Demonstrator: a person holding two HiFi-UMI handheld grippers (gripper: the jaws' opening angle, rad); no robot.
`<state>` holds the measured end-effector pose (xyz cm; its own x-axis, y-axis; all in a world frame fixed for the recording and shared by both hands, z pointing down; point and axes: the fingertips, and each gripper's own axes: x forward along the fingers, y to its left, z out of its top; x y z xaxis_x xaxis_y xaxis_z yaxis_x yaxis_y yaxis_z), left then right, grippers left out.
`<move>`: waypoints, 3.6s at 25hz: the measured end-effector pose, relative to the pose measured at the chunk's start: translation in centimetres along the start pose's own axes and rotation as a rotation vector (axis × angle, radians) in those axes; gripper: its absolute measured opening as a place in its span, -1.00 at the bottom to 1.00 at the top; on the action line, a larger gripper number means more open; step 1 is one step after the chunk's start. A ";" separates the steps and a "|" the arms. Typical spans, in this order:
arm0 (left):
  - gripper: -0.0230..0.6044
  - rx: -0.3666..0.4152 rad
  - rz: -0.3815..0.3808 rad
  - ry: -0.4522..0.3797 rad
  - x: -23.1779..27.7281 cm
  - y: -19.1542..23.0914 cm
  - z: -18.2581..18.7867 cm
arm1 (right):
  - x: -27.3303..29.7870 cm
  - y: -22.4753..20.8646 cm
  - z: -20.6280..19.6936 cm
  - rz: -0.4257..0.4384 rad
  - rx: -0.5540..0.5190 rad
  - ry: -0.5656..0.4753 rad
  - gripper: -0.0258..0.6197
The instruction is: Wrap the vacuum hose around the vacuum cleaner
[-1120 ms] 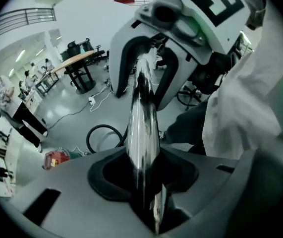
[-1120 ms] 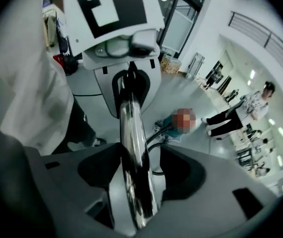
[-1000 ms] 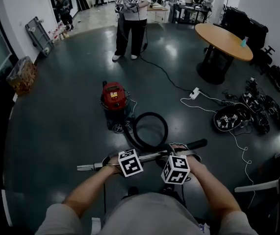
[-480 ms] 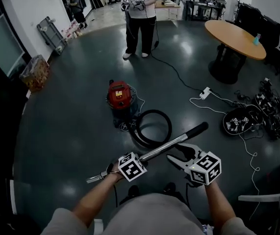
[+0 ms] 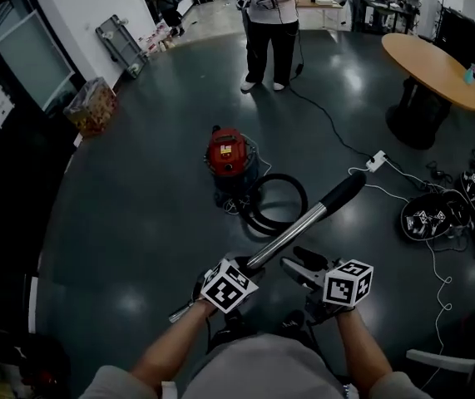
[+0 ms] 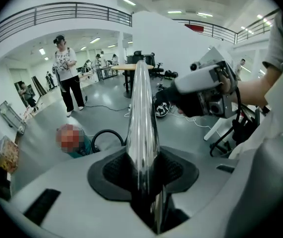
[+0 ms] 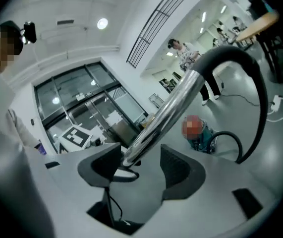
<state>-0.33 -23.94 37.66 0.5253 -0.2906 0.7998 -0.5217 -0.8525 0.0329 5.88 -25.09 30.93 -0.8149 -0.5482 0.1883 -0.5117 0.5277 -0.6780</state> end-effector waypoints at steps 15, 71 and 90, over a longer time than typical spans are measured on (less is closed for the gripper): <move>-0.44 -0.180 0.062 -0.156 -0.1 -2.8 2.2 | 5.7 0.3 1.1 0.007 0.250 -0.078 -0.38; 0.03 0.813 -0.327 0.016 9.1 5.4 17.5 | -0.2 -19.7 3.9 -0.297 -1.049 1.110 -0.47; -0.48 0.498 -0.264 0.106 21.8 2.8 23.2 | -6.0 -26.2 12.0 0.022 -1.288 1.220 -0.48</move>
<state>25.24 -42.78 41.32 0.5111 -0.0172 0.8594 0.0107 -0.9996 -0.0263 27.40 -43.45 39.03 -0.2367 -0.1031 0.9661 0.1208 0.9835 0.1345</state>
